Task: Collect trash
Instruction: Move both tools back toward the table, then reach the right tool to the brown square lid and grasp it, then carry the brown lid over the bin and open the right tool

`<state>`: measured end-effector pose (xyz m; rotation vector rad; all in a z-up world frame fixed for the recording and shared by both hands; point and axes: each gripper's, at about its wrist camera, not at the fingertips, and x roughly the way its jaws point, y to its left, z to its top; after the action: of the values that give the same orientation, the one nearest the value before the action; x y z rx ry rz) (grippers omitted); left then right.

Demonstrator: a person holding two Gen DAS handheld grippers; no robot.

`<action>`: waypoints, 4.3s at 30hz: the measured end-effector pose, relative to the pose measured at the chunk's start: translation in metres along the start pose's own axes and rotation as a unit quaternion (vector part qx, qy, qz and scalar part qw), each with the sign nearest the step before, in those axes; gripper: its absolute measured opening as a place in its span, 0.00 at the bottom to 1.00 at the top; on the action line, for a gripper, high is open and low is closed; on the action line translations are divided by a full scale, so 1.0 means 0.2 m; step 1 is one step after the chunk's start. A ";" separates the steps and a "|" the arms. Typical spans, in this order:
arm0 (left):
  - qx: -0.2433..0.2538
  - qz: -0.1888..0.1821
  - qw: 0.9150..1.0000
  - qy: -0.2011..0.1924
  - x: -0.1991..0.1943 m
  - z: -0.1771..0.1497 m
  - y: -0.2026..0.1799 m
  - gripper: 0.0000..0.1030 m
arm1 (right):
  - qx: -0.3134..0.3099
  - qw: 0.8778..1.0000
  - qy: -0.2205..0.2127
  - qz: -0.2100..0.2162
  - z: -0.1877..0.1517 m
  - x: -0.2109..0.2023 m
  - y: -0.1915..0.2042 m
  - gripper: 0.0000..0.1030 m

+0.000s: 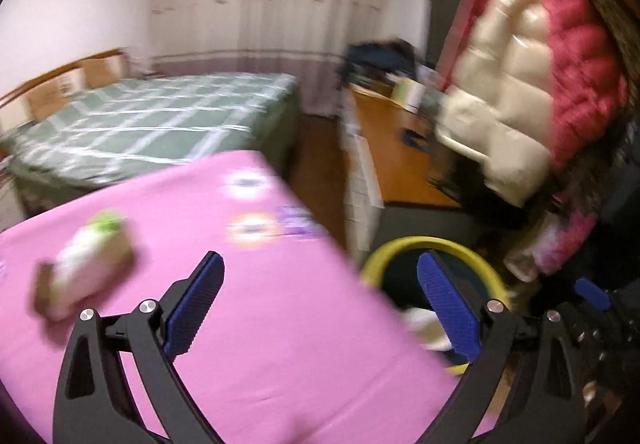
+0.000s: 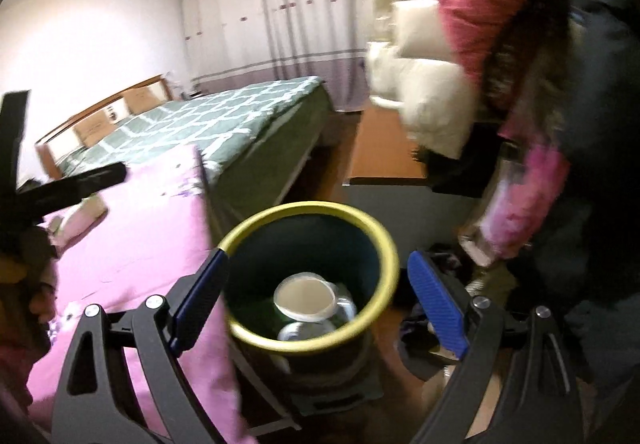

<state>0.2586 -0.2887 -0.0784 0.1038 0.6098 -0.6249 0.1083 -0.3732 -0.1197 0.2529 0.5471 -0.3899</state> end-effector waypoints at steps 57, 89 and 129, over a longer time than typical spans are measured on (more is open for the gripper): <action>-0.268 0.466 0.839 -0.078 -0.82 -0.70 1.68 0.94 | -0.360 0.917 0.013 0.172 -0.19 0.69 2.61 0.77; -0.258 0.447 0.853 -0.076 -0.82 -0.67 1.62 0.94 | -0.396 0.908 0.021 0.136 -0.18 0.79 2.70 0.82; -0.144 0.183 0.972 -0.004 -0.36 -0.32 1.15 0.94 | -0.093 0.987 0.086 -0.099 0.12 0.63 0.39 0.56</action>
<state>0.3116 -0.0476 -0.1102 -0.0585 0.6471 -0.1751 0.2506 -0.3470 -0.1591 0.0526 0.7770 -0.5083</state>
